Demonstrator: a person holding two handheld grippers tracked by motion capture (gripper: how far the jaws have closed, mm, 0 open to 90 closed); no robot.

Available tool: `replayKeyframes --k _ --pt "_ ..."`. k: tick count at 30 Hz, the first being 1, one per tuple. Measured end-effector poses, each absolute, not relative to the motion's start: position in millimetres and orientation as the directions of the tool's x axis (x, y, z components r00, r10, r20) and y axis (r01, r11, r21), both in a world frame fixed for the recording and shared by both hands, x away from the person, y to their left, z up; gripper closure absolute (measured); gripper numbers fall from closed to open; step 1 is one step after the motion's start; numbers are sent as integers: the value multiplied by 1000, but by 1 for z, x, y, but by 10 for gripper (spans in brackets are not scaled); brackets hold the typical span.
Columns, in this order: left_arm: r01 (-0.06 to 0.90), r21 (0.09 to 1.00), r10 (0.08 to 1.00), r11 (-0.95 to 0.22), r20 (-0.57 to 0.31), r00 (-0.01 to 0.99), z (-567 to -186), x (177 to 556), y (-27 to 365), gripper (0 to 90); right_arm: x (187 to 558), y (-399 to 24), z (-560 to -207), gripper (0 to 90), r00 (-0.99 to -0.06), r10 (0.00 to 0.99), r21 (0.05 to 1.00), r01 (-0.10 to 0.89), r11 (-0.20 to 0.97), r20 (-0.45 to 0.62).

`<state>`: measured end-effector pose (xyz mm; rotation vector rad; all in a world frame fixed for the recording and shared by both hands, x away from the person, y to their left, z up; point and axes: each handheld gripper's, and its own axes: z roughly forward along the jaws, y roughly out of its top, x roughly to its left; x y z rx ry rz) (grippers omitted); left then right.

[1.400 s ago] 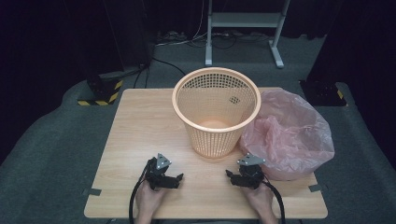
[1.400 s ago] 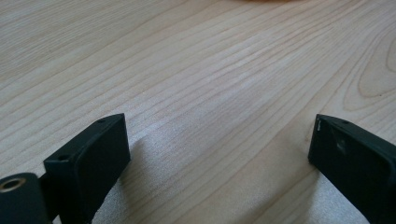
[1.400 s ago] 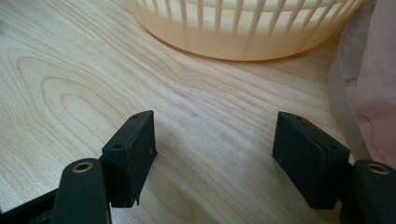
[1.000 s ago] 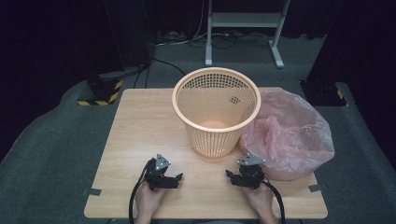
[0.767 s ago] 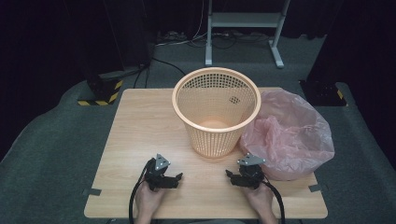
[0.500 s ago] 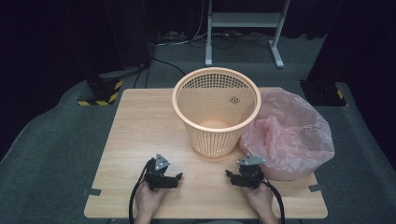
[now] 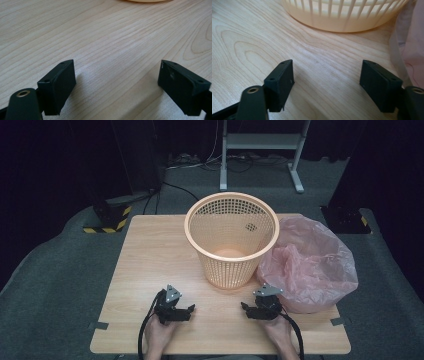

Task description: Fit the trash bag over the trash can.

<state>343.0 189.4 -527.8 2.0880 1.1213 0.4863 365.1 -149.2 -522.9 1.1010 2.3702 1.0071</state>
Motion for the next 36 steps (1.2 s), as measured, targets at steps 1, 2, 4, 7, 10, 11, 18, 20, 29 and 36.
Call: replayKeyframes --k 1,2,4,7,10,11,18,20,29,36 --pt "567 734 833 -374 -4 554 -528 343 189 146 365 -148 -522 235 -639 769 716 533 452 -10" --pt "568 734 833 -372 -6 554 -528 343 189 148 364 -148 -523 241 -642 766 719 527 453 -12" --pt "568 734 833 -372 -6 553 -528 343 189 148 362 -147 -523 265 -644 765 727 522 445 -6" --pt "568 734 833 -372 -6 553 -528 343 189 148 360 -147 -523 268 -649 761 731 522 440 5" --pt "568 734 833 -372 -6 553 -528 343 189 148 358 -146 -517 277 -660 751 735 511 446 3" --pt "568 734 833 -372 -6 553 -528 343 189 148 358 -146 -515 285 -661 750 739 508 443 6" --pt "566 734 834 -374 0 552 -528 345 189 149 352 -149 -511 327 -670 742 762 488 426 14" --pt "566 734 834 -375 1 552 -528 345 188 149 350 -149 -509 326 -671 741 761 490 425 19" --pt "580 736 856 -350 -1 517 -528 345 185 159 348 -152 -499 293 -663 744 742 542 394 89" --pt "583 736 860 -345 0 510 -528 346 185 162 349 -148 -498 264 -672 731 719 566 405 118"
